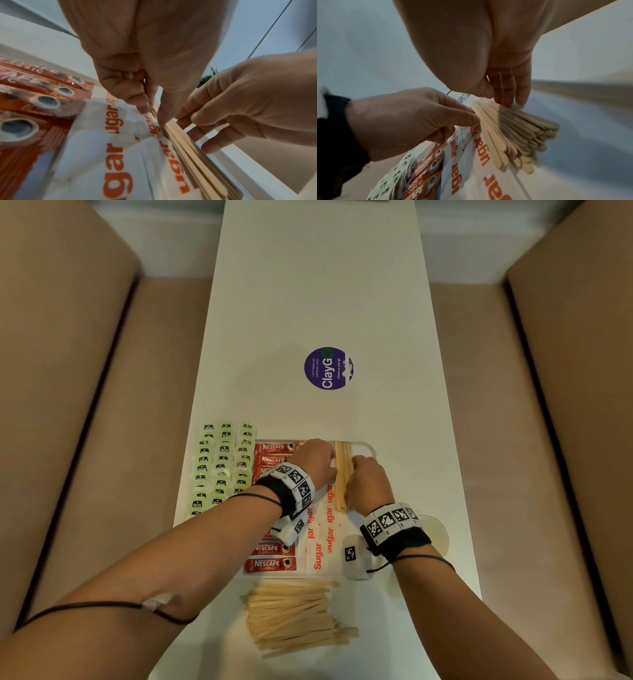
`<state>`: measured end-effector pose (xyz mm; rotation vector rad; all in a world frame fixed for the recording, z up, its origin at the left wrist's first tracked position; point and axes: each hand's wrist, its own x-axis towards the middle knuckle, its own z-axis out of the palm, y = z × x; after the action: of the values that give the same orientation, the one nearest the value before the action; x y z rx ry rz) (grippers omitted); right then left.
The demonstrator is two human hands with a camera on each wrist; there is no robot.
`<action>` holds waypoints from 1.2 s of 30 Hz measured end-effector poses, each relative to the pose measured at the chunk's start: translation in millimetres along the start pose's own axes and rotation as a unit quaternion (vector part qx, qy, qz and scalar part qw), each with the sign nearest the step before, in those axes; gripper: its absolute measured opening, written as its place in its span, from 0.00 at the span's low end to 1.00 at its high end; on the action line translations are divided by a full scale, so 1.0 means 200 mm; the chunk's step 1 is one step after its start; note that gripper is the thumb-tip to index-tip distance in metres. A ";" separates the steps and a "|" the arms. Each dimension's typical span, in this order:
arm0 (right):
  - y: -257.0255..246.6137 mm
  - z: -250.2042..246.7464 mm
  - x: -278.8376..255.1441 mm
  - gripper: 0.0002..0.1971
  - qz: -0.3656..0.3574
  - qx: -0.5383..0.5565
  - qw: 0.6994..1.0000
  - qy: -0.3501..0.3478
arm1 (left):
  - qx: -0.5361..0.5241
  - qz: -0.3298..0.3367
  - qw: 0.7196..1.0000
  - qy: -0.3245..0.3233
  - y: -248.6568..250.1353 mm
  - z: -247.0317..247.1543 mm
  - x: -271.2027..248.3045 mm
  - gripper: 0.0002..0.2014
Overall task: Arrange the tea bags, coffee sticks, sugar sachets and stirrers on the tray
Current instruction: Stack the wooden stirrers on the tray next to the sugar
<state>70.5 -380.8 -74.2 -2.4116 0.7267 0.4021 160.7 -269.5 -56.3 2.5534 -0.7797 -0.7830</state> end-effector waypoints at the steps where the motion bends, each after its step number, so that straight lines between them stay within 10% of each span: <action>1: 0.00 0.00 0.00 0.04 -0.001 0.004 1.000 0.000 | 0.001 -0.001 1.000 -0.001 0.00 0.00 0.00 0.10; 36: -0.03 -0.14 -0.15 0.10 0.002 0.028 0.999 -0.029 | 0.054 0.012 0.998 0.004 0.01 -0.04 -0.07 0.16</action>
<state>53.6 -382.7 -36.9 -2.3361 0.7093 0.4455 155.5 -261.6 -43.9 2.6339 -0.8711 -0.7429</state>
